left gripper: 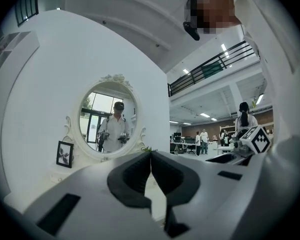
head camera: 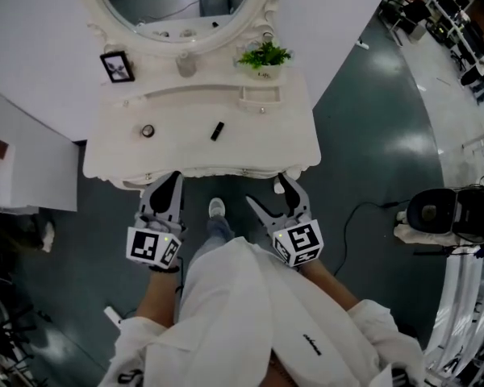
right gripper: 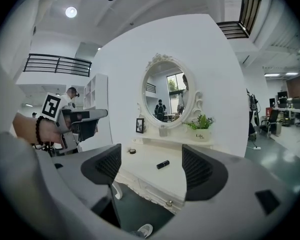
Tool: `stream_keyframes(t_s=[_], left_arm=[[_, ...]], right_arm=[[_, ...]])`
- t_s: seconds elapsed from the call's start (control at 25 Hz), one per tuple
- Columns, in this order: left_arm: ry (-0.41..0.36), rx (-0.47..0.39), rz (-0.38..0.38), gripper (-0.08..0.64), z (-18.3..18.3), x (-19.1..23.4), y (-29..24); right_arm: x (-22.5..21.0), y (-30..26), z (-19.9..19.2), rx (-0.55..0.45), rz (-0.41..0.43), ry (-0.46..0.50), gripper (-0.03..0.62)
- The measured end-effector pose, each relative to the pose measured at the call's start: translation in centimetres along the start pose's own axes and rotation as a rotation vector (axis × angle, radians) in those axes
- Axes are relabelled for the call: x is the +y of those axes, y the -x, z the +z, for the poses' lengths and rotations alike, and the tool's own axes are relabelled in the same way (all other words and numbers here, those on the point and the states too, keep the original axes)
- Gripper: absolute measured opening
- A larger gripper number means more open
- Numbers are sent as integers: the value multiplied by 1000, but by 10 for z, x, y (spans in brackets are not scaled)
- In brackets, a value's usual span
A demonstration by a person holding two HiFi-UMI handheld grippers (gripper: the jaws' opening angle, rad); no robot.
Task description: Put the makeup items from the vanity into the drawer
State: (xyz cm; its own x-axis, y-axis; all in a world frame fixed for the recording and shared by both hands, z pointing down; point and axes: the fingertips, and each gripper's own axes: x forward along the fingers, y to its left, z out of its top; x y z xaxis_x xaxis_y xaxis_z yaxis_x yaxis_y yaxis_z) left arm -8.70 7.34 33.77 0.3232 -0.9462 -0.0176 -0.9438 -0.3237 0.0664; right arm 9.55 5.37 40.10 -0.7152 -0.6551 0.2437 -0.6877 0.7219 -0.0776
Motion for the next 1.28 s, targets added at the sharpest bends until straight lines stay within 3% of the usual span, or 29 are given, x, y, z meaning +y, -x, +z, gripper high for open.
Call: stream_keyframes(t_s=[0.48, 0.72, 1.28], left_arm=[[50, 51, -77, 28, -18, 109, -123], [85, 132, -149, 28, -68, 145, -180], [117, 352, -200, 28, -164, 157, -219]], right_arm=[[-33, -152, -1, 133, -17, -27, 391], [-50, -218, -31, 238, -58, -79, 391], [-57, -283, -64, 395, -77, -83, 393]])
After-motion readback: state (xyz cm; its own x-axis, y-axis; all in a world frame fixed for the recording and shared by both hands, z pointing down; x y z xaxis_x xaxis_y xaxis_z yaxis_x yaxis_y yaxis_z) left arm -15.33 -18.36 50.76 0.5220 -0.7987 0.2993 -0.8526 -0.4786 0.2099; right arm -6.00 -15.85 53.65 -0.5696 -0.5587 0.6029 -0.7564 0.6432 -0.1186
